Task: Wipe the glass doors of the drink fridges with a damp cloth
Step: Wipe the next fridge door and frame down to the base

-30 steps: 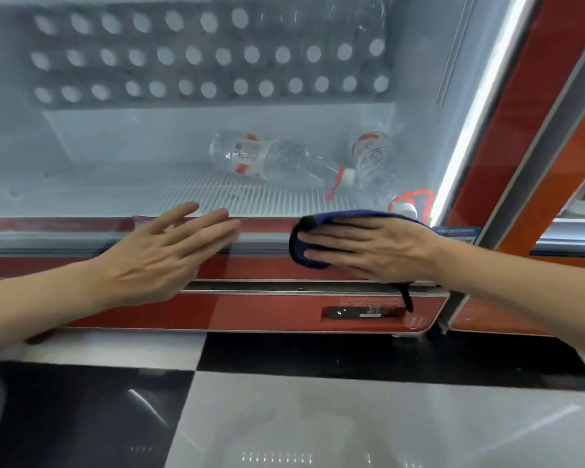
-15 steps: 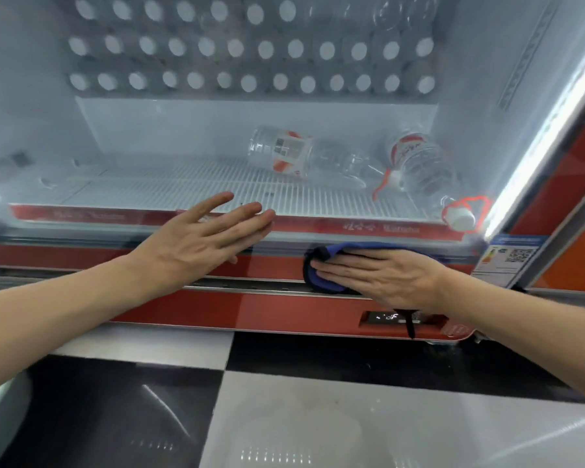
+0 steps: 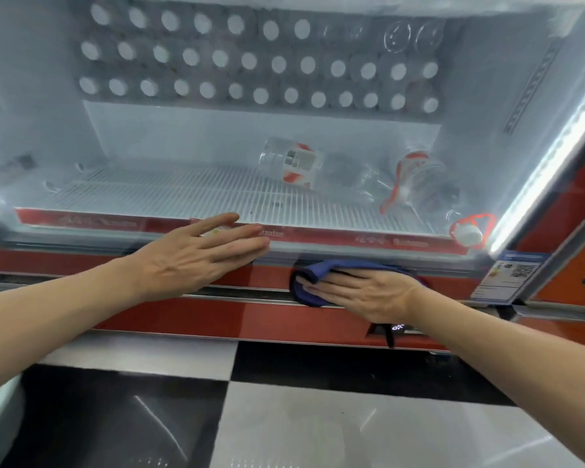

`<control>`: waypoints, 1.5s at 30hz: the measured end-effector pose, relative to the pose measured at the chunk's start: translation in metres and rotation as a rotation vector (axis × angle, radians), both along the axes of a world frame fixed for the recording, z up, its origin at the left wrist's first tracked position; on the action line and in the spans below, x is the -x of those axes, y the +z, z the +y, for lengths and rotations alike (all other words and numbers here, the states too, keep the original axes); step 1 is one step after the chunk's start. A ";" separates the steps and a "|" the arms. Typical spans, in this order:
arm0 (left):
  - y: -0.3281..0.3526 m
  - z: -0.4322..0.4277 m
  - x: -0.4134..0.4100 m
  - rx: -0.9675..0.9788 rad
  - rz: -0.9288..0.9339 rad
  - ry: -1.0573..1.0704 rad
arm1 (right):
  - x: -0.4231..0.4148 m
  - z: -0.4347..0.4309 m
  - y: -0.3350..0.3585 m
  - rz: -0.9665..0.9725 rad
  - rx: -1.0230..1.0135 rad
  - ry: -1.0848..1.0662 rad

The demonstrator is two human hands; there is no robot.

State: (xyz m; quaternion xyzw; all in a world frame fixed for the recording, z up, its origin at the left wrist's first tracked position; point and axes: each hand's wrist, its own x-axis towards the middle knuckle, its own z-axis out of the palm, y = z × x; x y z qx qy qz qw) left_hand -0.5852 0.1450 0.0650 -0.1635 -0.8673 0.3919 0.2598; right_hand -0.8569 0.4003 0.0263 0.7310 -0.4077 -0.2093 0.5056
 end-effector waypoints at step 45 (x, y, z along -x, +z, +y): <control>0.007 -0.082 -0.127 -0.009 0.035 0.187 | -0.137 -0.139 0.086 -0.309 0.220 0.025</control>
